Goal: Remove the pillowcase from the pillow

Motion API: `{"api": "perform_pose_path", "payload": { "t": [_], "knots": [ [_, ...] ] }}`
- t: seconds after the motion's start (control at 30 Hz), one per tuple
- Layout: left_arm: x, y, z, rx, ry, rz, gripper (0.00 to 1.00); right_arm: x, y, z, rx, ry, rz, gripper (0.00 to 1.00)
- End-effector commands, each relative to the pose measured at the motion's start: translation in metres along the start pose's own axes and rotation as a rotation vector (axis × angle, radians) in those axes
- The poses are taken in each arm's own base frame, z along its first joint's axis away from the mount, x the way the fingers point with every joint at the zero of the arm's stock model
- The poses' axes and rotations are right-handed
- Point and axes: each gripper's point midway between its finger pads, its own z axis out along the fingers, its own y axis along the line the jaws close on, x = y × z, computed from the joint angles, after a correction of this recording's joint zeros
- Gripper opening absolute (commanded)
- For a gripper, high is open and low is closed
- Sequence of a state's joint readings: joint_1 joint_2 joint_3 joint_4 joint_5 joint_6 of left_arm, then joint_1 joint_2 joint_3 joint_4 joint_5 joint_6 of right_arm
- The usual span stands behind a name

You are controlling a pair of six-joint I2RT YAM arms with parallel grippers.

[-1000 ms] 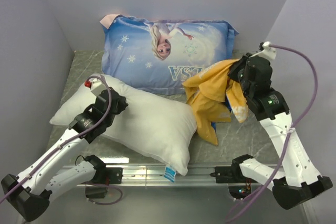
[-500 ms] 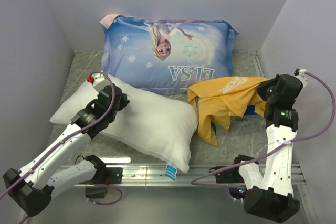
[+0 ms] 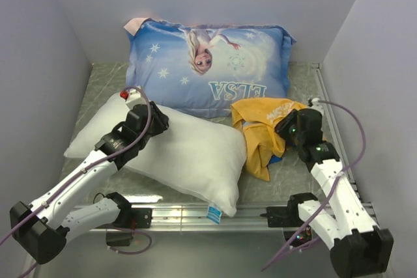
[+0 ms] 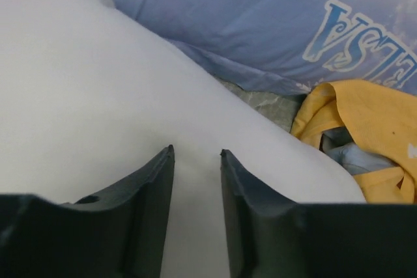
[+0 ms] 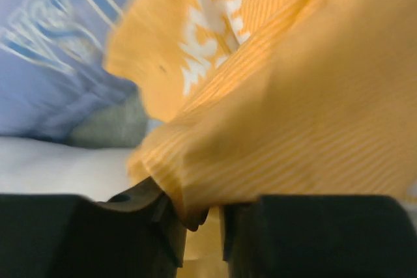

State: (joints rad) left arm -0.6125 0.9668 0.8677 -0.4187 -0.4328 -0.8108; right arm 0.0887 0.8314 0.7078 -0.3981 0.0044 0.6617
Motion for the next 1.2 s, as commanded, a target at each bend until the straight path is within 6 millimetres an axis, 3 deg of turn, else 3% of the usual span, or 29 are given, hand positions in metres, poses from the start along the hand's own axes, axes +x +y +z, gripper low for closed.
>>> {"api": "perform_pose_path", "payload": {
  "t": [0.0,0.03,0.17,0.23,0.27,0.33,0.5,0.57,0.73,0.83,0.87,0.9,1.17],
  "knots": [
    [-0.002,-0.024,-0.010,0.129,0.024,0.054,0.42,0.009,-0.016,0.019,0.068,-0.043,-0.031,0.39],
    [-0.004,-0.025,-0.012,0.136,0.020,0.059,0.48,0.011,-0.017,0.020,0.065,-0.043,-0.039,0.55],
    [-0.021,-0.029,-0.029,0.161,-0.011,0.089,0.61,0.000,-0.010,0.002,0.069,-0.078,-0.088,0.74],
    [-0.029,-0.032,-0.035,0.173,-0.018,0.114,0.69,-0.018,0.005,-0.012,0.048,-0.113,-0.116,0.93],
    [-0.038,-0.039,-0.041,0.190,-0.033,0.119,0.72,-0.020,0.006,-0.019,0.056,-0.110,-0.128,0.95],
    [-0.040,-0.036,-0.043,0.167,-0.017,0.157,0.99,-0.039,0.025,-0.036,0.029,-0.164,-0.148,0.96],
    [-0.055,-0.040,-0.056,0.182,-0.041,0.161,0.99,-0.065,0.068,-0.068,-0.064,-0.231,-0.190,0.98],
    [-0.056,-0.042,-0.061,0.206,-0.057,0.153,0.99,-0.058,0.089,-0.075,-0.117,-0.218,-0.229,0.99],
    [-0.056,-0.038,-0.067,0.229,-0.072,0.162,0.99,-0.012,0.127,-0.094,-0.280,-0.171,-0.290,1.00],
    [-0.053,-0.040,-0.071,0.260,-0.071,0.166,0.99,0.017,0.124,-0.088,-0.302,-0.148,-0.319,1.00],
    [-0.050,-0.041,-0.072,0.280,-0.066,0.168,0.99,0.017,0.123,-0.089,-0.309,-0.165,-0.309,1.00],
    [-0.049,-0.042,-0.073,0.291,-0.068,0.171,0.99,0.028,0.113,-0.082,-0.295,-0.152,-0.325,1.00],
    [-0.038,-0.035,-0.070,0.297,-0.058,0.178,0.99,0.029,0.102,-0.089,-0.327,-0.170,-0.313,1.00]
  ]
}}
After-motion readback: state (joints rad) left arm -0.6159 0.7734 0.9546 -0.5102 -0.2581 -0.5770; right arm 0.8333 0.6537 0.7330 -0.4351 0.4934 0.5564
